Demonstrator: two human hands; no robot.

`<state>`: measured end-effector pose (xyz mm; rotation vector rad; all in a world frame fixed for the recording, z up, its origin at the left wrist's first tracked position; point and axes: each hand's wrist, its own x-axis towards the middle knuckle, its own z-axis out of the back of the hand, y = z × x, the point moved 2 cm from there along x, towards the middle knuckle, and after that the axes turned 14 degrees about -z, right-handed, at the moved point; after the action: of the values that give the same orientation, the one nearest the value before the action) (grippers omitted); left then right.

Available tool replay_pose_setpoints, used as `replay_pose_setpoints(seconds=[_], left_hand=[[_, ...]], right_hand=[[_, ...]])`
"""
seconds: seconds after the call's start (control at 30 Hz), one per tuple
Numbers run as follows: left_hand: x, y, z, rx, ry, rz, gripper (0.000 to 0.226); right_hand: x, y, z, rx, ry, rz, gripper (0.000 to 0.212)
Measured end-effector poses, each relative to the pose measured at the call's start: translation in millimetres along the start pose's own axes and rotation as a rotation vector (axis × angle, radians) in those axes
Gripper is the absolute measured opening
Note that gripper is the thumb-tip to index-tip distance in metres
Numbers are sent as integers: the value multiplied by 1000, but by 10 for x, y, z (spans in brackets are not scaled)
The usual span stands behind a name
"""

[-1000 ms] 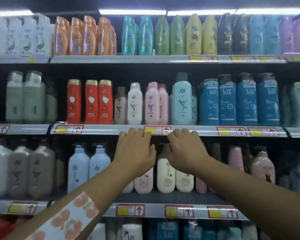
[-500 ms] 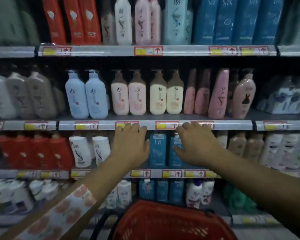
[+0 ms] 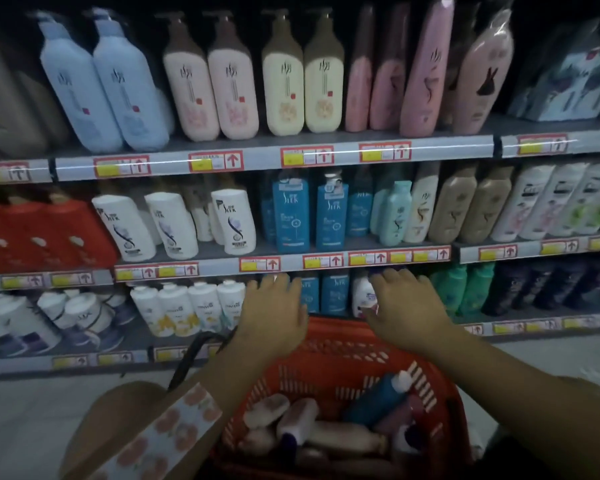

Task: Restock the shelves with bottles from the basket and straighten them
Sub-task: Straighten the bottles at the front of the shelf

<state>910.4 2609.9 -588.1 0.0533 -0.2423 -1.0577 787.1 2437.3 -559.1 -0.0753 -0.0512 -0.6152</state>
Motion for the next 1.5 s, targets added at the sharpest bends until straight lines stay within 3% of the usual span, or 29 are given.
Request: replay_pose_setpoints(seconds=[0.43, 0.53, 0.7, 0.87, 1.17, 1.5], left_hand=[[-253, -546, -1266, -23, 473, -132, 48], [-216, -640, -1437, -17, 574, -151, 44], [-138, -668, -1659, -7, 665, -167, 45], [-62, -641, -1814, -61, 665, -130, 43], [-22, -600, -1914, -99, 636, -104, 42], [-54, -429, -1875, -154, 589, -43, 47]], right_hand=[[-55, -325, -1368, -28, 423, -39, 54], [-42, -425, -1667, -18, 535, -101, 47], [28, -617, -2060, 133, 653, -244, 58], [141, -570, -2306, 177, 724, -340, 66], [390, -433, -2618, 205, 719, -490, 53], [297, -113, -2573, 222, 650, -375, 58]])
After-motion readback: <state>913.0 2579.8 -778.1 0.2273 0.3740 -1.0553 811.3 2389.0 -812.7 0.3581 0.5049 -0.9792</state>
